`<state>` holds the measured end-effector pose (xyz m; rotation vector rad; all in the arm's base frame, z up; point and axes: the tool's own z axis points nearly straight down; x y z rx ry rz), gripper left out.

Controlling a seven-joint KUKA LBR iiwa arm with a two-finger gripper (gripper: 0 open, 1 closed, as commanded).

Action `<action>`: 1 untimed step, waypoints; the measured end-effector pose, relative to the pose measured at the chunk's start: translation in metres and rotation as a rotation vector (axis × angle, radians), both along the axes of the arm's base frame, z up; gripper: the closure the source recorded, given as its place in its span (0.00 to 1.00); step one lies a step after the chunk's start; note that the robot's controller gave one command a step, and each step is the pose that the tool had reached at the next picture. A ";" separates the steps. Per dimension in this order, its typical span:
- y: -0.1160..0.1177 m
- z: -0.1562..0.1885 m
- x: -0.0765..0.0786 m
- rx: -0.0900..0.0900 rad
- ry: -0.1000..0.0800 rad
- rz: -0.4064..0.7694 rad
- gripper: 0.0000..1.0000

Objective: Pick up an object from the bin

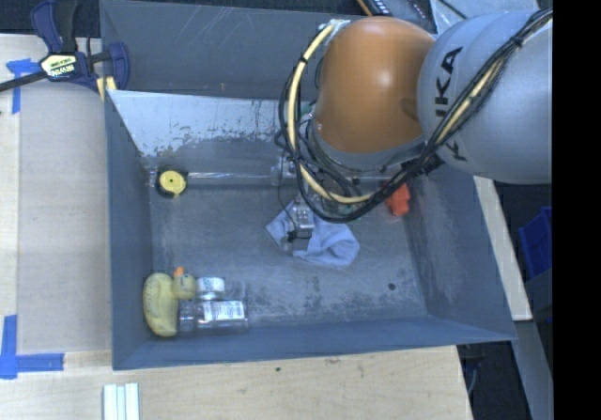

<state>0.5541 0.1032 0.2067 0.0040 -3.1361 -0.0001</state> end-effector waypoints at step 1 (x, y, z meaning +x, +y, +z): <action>-0.001 0.005 0.002 0.001 -0.009 -0.003 0.00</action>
Offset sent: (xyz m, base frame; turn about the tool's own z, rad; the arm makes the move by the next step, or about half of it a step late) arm 0.0444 -0.0797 -0.1367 0.1517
